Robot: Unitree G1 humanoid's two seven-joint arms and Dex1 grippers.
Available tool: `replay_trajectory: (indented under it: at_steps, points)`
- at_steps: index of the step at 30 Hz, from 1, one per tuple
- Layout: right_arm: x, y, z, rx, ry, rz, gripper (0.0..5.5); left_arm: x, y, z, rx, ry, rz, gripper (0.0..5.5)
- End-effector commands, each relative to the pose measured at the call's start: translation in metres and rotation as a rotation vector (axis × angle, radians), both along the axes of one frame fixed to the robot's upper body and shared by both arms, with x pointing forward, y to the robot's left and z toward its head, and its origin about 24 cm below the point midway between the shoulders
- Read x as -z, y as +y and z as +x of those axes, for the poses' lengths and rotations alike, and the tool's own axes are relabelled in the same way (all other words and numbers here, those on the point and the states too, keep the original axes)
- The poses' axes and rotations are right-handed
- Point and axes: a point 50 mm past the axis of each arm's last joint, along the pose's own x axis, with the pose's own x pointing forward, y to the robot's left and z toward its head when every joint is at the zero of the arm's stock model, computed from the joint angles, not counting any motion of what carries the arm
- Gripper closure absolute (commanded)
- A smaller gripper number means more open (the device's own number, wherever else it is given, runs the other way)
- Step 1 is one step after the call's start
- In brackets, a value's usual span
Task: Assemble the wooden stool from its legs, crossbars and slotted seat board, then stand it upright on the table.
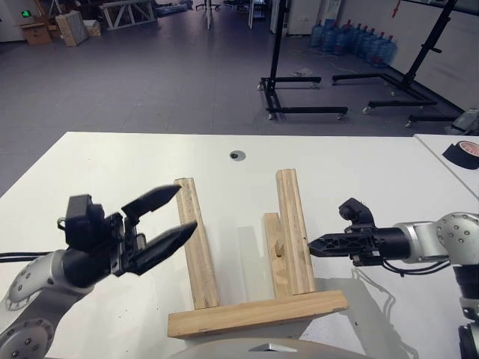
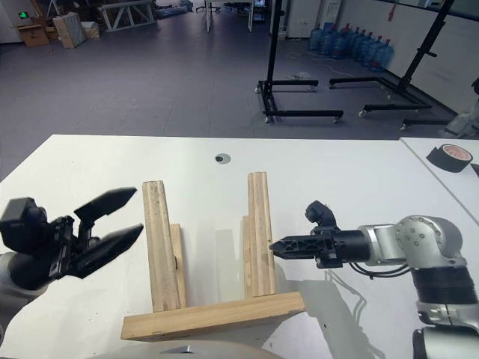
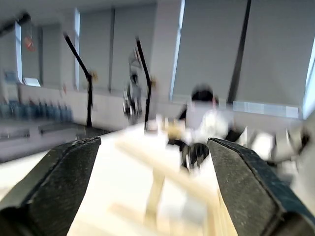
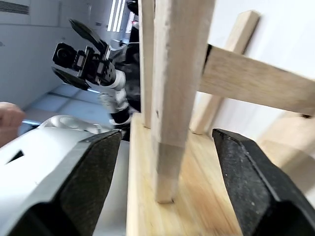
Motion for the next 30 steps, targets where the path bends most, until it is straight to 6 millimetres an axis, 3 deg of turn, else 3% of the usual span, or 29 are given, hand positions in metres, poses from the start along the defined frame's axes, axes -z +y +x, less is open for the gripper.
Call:
replay_trajectory:
  at_steps: [1, 4, 6, 12, 16, 19, 22, 30]
  points:
    - [-0.009, -0.037, -0.004, 0.034, -0.313, -0.228, 2.10, 0.026, 0.026, -0.026, 0.061, 0.191, 0.320, 1.53]
    - [0.004, -0.060, -0.017, -0.068, -0.476, -0.411, 2.10, 0.035, 0.041, -0.042, 0.117, 0.267, 0.465, 1.53]
    - [0.020, -0.063, -0.031, -0.184, -0.549, -0.490, 2.10, 0.040, 0.046, -0.047, 0.162, 0.298, 0.528, 1.53]
    - [0.057, -0.040, -0.059, -0.352, -0.692, -0.518, 2.10, 0.054, 0.043, -0.051, 0.252, 0.329, 0.588, 1.53]
    - [0.069, -0.024, -0.065, -0.393, -0.782, -0.519, 2.10, 0.069, 0.019, -0.051, 0.304, 0.351, 0.513, 1.53]
    - [0.073, -0.012, -0.060, -0.399, -0.869, -0.511, 2.10, 0.086, 0.001, -0.053, 0.346, 0.375, 0.492, 1.53]
    - [0.072, 0.003, -0.052, -0.360, -0.950, -0.481, 2.10, 0.098, -0.008, -0.041, 0.272, 0.350, 0.502, 1.53]
    - [0.076, 0.029, -0.037, -0.251, -1.025, -0.475, 2.10, 0.122, 0.000, -0.008, 0.181, 0.264, 0.621, 1.53]
